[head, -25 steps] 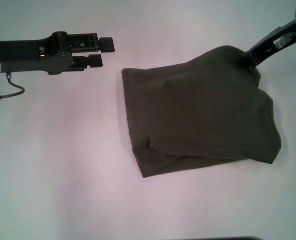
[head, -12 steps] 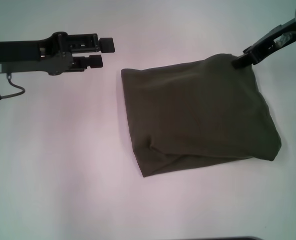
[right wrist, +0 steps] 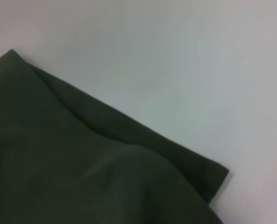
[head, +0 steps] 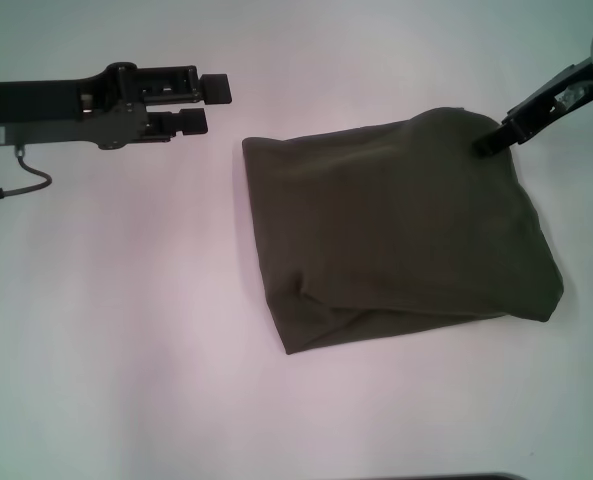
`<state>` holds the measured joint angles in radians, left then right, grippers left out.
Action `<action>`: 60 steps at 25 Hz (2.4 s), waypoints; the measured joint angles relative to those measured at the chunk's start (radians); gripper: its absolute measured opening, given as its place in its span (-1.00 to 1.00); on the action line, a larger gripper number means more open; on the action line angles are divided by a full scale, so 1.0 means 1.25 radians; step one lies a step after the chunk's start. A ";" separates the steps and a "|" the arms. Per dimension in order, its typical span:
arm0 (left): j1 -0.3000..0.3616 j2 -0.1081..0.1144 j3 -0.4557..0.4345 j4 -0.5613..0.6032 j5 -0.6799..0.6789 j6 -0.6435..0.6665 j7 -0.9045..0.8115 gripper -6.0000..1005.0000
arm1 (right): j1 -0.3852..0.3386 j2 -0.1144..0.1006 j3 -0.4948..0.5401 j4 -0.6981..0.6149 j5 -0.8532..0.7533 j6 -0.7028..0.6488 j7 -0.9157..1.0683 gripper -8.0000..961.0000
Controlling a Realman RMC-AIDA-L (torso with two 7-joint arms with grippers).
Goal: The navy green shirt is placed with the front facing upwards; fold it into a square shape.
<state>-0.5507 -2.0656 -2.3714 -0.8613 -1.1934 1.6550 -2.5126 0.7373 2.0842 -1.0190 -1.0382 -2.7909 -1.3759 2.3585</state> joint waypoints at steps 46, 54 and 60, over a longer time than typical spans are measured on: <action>0.000 -0.005 0.006 0.010 0.001 0.001 -0.002 0.44 | 0.012 -0.006 0.008 0.064 -0.001 0.021 0.027 0.08; 0.000 -0.005 0.005 0.012 0.001 0.000 -0.001 0.43 | 0.014 -0.006 0.004 0.059 -0.004 0.012 0.032 -0.63; 0.001 -0.005 0.006 0.012 0.002 0.000 -0.001 0.43 | 0.005 -0.003 0.007 -0.010 -0.004 -0.022 0.044 -0.90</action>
<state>-0.5494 -2.0723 -2.3641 -0.8466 -1.1910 1.6554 -2.5138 0.7441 2.0801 -1.0107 -1.0504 -2.7955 -1.4039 2.4134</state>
